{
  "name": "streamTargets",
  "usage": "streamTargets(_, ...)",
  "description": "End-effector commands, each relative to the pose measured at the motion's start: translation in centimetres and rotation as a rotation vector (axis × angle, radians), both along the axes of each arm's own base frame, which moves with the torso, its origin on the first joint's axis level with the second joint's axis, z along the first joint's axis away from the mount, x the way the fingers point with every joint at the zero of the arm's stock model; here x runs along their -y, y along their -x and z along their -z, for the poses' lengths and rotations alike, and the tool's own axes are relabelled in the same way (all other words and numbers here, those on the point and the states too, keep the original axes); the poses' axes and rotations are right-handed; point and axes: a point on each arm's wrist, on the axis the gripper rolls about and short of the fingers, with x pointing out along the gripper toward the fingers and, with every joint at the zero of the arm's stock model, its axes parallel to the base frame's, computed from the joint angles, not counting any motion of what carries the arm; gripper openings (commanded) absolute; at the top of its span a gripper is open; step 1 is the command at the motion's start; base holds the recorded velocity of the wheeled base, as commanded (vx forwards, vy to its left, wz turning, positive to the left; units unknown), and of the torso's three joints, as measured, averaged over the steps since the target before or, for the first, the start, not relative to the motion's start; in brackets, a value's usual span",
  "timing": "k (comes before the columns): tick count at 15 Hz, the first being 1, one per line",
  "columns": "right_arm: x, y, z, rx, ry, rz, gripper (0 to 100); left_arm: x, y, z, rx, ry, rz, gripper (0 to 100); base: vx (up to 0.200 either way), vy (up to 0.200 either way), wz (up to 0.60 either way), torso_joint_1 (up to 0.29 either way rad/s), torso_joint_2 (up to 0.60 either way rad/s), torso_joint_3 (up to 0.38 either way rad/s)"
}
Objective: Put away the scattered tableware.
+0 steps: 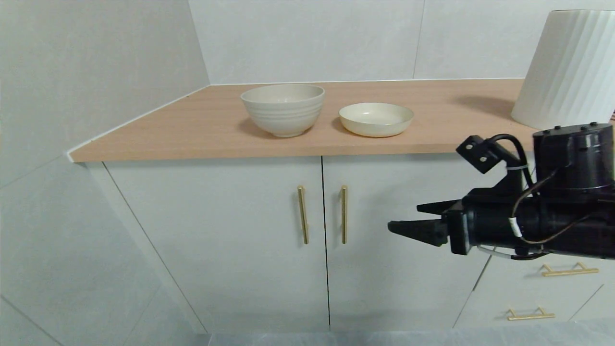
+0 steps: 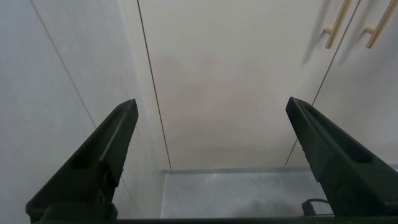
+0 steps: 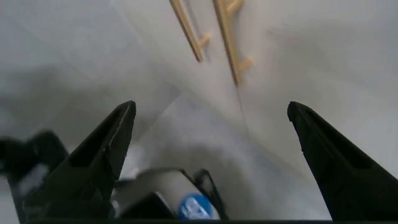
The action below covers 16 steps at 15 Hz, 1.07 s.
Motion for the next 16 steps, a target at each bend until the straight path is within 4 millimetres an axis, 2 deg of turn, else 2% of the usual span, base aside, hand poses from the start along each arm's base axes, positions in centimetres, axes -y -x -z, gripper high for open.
streamTargets(1, -3.9, -2.1, 3.9, -0.084, 0.006, 0.021, 100, 0.0, 0.0, 0.0, 0.000, 0.000, 0.000, 100, 0.000, 0.000, 0.00, 0.000, 0.00, 0.000)
streamTargets(4, -6.1, -3.4, 5.6, -0.048, -0.038, 0.116, 100, 0.0, 0.0, 0.0, 0.000, 0.000, 0.000, 100, 0.000, 0.000, 0.00, 0.000, 0.00, 0.000)
streamTargets(8, -8.7, -4.8, 7.2, -0.021, -0.167, 0.112, 100, 0.0, 0.0, 0.0, 0.000, 0.000, 0.000, 100, 0.000, 0.000, 0.00, 0.000, 0.00, 0.000)
streamTargets(16, -10.5, -6.1, 8.3, -0.010, -0.285, 0.108, 100, 0.0, 0.0, 0.0, 0.000, 0.000, 0.000, 100, 0.000, 0.000, 0.00, 0.000, 0.00, 0.000)
